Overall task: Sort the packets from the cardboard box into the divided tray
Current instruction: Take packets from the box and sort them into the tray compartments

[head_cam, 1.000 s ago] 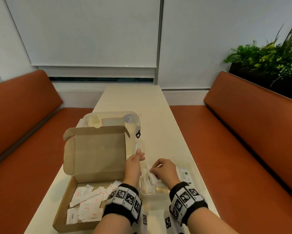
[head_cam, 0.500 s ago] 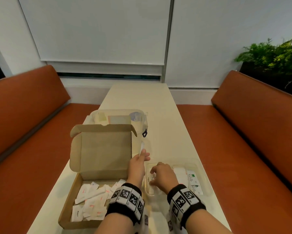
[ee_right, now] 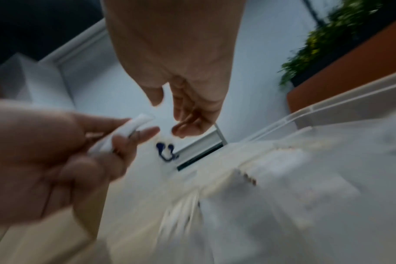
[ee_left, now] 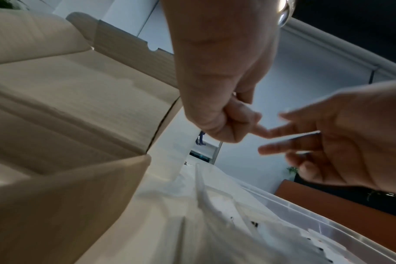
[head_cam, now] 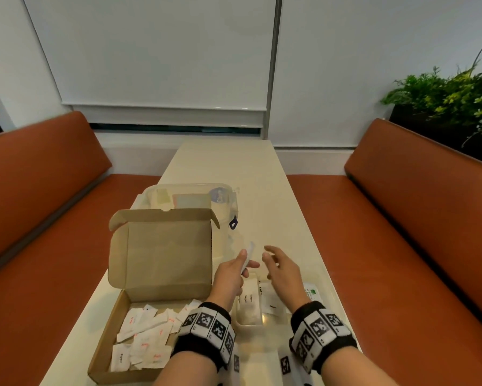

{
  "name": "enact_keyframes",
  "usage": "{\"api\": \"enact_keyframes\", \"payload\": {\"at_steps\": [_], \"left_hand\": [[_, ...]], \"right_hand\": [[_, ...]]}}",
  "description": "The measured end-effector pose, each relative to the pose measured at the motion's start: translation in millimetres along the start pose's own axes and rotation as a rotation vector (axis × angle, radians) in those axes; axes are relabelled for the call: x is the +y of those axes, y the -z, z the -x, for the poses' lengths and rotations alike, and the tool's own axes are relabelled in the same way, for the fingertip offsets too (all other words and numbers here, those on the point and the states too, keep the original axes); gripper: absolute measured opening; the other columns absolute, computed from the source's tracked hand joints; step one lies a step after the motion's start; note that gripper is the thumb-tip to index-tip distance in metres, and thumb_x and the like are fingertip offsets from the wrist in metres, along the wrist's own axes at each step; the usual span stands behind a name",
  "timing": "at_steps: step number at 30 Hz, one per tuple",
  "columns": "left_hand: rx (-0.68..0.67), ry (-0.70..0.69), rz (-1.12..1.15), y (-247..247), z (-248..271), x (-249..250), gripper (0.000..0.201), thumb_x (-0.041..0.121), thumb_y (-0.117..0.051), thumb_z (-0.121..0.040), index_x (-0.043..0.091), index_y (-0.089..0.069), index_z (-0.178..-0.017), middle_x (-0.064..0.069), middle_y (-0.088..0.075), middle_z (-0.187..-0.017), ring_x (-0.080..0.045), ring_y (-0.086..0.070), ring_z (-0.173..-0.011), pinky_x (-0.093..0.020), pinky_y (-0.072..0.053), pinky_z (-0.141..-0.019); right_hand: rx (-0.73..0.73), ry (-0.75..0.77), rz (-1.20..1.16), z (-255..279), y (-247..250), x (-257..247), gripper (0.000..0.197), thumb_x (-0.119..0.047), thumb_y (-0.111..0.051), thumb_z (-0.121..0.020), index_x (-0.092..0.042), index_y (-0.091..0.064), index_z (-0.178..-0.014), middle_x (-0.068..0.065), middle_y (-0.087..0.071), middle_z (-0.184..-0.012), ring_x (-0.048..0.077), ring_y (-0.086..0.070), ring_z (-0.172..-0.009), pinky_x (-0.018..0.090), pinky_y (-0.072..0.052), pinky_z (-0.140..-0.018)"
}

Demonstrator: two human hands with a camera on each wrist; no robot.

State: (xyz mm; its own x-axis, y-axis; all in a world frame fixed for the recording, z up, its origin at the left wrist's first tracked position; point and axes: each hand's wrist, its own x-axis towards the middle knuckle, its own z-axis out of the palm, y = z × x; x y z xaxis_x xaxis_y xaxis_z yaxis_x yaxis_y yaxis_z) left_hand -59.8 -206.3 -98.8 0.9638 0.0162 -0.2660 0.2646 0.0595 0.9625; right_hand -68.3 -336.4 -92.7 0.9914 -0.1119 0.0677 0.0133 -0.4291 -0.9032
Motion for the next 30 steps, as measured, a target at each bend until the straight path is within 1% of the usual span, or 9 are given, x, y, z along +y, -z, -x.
{"api": "enact_keyframes", "payload": {"at_steps": [3,5,8,11,14,17,21,23,30], "left_hand": [[-0.083,-0.002,-0.027,-6.9,2.9,7.1,0.043,0.043,-0.048,-0.096,0.011,-0.075,-0.084,0.003,-0.043,-0.062,-0.008,-0.029,-0.045,-0.020,-0.025,-0.042],[-0.109,0.001,0.004,-12.3,2.6,12.6,0.040,0.042,-0.052,-0.094,0.010,-0.073,-0.083,0.002,-0.046,-0.062,-0.007,-0.030,-0.042,-0.018,-0.025,-0.041],[-0.118,-0.040,0.065,-17.3,1.0,17.6,0.035,0.036,-0.057,-0.093,0.006,-0.071,-0.083,0.001,-0.048,-0.061,-0.005,-0.029,-0.039,-0.016,-0.025,-0.037],[-0.122,-0.094,-0.050,-17.6,0.9,19.5,0.026,0.032,-0.061,-0.091,0.010,-0.072,-0.083,0.000,-0.046,-0.064,-0.006,-0.032,-0.043,-0.015,-0.027,-0.040],[-0.170,-0.207,-0.292,-19.7,3.0,17.9,0.021,0.037,-0.065,-0.087,0.018,-0.073,-0.086,0.002,-0.059,-0.076,-0.009,-0.050,-0.065,-0.015,-0.037,-0.056],[-0.194,-0.210,-0.261,-24.5,3.2,17.1,0.022,0.031,-0.070,-0.085,0.019,-0.073,-0.103,0.008,-0.070,-0.101,-0.004,-0.061,-0.098,-0.020,-0.043,-0.085],[-0.017,-0.177,-0.145,-24.8,-2.1,18.9,0.020,0.022,-0.068,-0.086,0.013,-0.070,-0.104,0.004,-0.065,-0.088,-0.008,-0.057,-0.078,-0.019,-0.046,-0.067],[0.027,-0.194,-0.093,-23.7,-3.7,21.1,0.024,0.018,-0.071,-0.085,0.009,-0.068,-0.106,-0.002,-0.061,-0.083,-0.010,-0.058,-0.074,-0.021,-0.051,-0.066],[-0.071,-0.173,0.173,-24.6,-1.4,27.9,0.026,-0.005,-0.071,-0.078,0.006,-0.063,-0.101,-0.012,-0.064,-0.090,-0.020,-0.067,-0.083,-0.023,-0.057,-0.068]], "right_hand": [[-0.119,-0.021,-0.194,-3.9,20.4,-9.0,0.017,-0.025,-0.056,-0.094,-0.019,-0.065,-0.107,-0.002,-0.069,-0.082,0.009,-0.058,-0.062,0.018,-0.048,-0.058],[-0.158,-0.004,-0.216,-5.1,30.4,-10.7,0.009,-0.014,-0.061,-0.090,-0.011,-0.069,-0.094,-0.002,-0.068,-0.071,0.009,-0.058,-0.059,0.017,-0.048,-0.058],[-0.090,-0.059,-0.382,-6.4,41.8,-6.5,0.008,-0.003,-0.061,-0.088,-0.002,-0.069,-0.090,0.007,-0.066,-0.073,0.014,-0.060,-0.062,0.020,-0.052,-0.061],[-0.040,-0.124,-0.560,-6.6,48.8,-3.4,0.012,-0.012,-0.058,-0.093,-0.008,-0.066,-0.101,0.008,-0.066,-0.080,0.016,-0.061,-0.063,0.024,-0.054,-0.062],[-0.076,-0.137,-0.612,-7.4,50.6,-0.6,0.016,-0.021,-0.064,-0.090,-0.011,-0.067,-0.102,0.005,-0.066,-0.076,0.017,-0.062,-0.062,0.025,-0.053,-0.061],[-0.084,-0.129,-0.604,-7.1,51.2,6.2,0.006,-0.004,-0.065,-0.086,-0.003,-0.070,-0.089,0.010,-0.067,-0.078,0.017,-0.066,-0.068,0.022,-0.055,-0.066],[-0.026,-0.172,-0.638,-6.1,53.6,18.8,0.014,0.010,-0.061,-0.082,-0.001,-0.069,-0.081,0.013,-0.067,-0.079,0.020,-0.069,-0.075,0.022,-0.056,-0.071],[-0.004,-0.188,-0.680,-5.5,53.7,23.4,0.015,0.013,-0.060,-0.082,0.001,-0.067,-0.080,0.014,-0.067,-0.079,0.020,-0.070,-0.073,0.020,-0.056,-0.068],[0.059,-0.248,-0.889,-5.4,49.7,31.1,0.011,0.015,-0.059,-0.082,0.005,-0.063,-0.083,0.020,-0.066,-0.082,0.024,-0.071,-0.075,0.019,-0.057,-0.064]]}}
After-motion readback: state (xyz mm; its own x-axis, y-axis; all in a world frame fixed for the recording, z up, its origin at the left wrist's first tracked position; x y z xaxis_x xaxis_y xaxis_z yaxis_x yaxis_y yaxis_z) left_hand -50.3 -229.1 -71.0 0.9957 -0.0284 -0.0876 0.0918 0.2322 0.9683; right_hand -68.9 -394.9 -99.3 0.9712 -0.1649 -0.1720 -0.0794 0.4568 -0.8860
